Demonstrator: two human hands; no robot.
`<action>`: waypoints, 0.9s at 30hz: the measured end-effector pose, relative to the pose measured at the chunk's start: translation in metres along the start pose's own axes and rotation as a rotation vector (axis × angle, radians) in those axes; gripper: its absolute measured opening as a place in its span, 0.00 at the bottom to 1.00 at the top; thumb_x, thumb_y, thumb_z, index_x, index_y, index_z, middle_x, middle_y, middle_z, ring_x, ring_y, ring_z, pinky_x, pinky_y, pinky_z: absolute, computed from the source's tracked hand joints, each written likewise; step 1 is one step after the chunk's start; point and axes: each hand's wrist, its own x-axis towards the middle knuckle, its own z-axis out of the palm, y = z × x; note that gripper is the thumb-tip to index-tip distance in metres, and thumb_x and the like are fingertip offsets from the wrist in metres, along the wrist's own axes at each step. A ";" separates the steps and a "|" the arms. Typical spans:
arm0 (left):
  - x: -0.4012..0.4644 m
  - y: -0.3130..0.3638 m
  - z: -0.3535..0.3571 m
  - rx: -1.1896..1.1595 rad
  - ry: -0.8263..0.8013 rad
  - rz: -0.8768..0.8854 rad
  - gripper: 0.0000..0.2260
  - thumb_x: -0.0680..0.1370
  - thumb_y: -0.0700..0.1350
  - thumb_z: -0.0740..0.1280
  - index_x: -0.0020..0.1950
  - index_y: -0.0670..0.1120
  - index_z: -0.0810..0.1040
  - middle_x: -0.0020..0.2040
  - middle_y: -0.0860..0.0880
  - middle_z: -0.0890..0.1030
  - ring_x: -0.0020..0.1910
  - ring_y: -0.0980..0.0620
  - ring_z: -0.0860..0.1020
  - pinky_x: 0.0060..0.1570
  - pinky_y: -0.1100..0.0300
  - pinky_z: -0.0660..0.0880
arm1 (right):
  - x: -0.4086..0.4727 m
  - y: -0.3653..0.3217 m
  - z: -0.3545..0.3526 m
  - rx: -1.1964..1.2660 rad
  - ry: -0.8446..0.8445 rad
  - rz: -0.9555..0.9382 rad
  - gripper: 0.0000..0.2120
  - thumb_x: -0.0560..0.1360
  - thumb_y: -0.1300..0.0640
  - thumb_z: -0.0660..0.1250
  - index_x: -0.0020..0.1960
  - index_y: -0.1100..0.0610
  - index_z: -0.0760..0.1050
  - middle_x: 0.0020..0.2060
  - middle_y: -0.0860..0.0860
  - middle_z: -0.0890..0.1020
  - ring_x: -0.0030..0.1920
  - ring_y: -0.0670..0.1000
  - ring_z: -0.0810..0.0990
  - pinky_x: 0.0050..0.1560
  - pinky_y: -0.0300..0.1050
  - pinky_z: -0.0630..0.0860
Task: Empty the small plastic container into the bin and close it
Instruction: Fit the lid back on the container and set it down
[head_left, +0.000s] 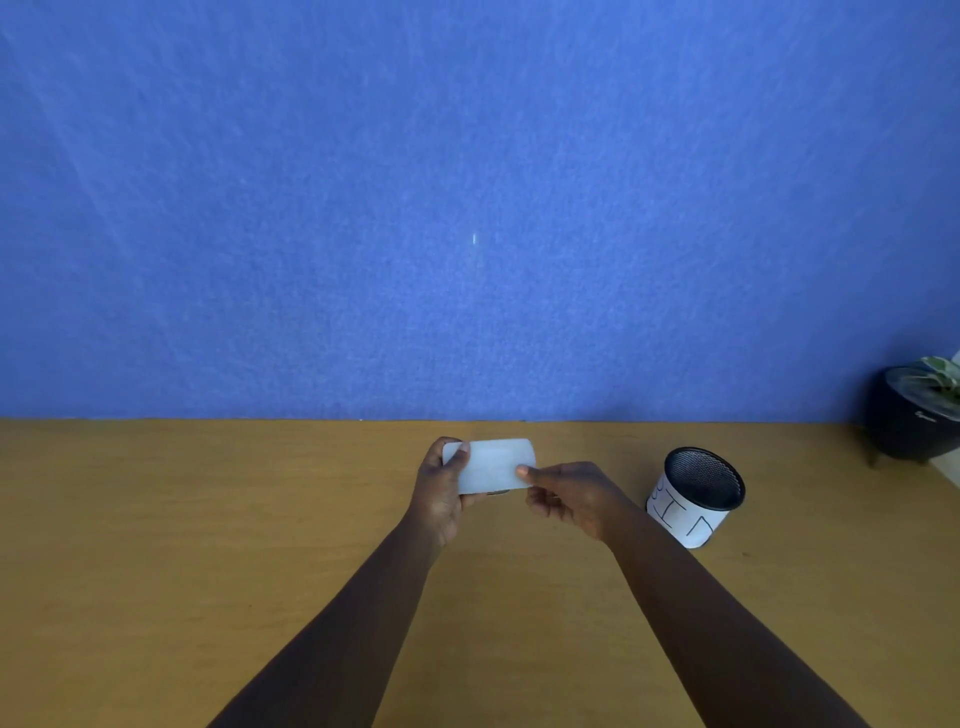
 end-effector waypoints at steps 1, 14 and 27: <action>0.000 -0.001 0.000 0.005 0.002 0.009 0.10 0.80 0.40 0.60 0.39 0.48 0.70 0.41 0.49 0.72 0.40 0.52 0.73 0.34 0.59 0.72 | 0.000 0.002 -0.001 0.023 -0.014 0.009 0.08 0.69 0.61 0.73 0.37 0.64 0.76 0.29 0.56 0.79 0.23 0.46 0.78 0.26 0.35 0.78; 0.001 -0.003 -0.003 0.074 -0.028 0.055 0.10 0.80 0.40 0.61 0.39 0.48 0.71 0.39 0.49 0.74 0.38 0.53 0.74 0.29 0.64 0.71 | -0.002 0.002 0.005 -0.255 0.151 -0.177 0.15 0.68 0.55 0.74 0.51 0.58 0.75 0.45 0.51 0.77 0.45 0.50 0.77 0.41 0.44 0.77; 0.000 -0.007 -0.005 0.408 -0.295 0.104 0.06 0.79 0.40 0.63 0.43 0.48 0.75 0.39 0.50 0.75 0.38 0.55 0.73 0.29 0.66 0.70 | 0.005 -0.011 -0.001 -0.665 0.010 -0.425 0.08 0.68 0.58 0.73 0.46 0.60 0.83 0.45 0.55 0.85 0.35 0.41 0.77 0.35 0.31 0.70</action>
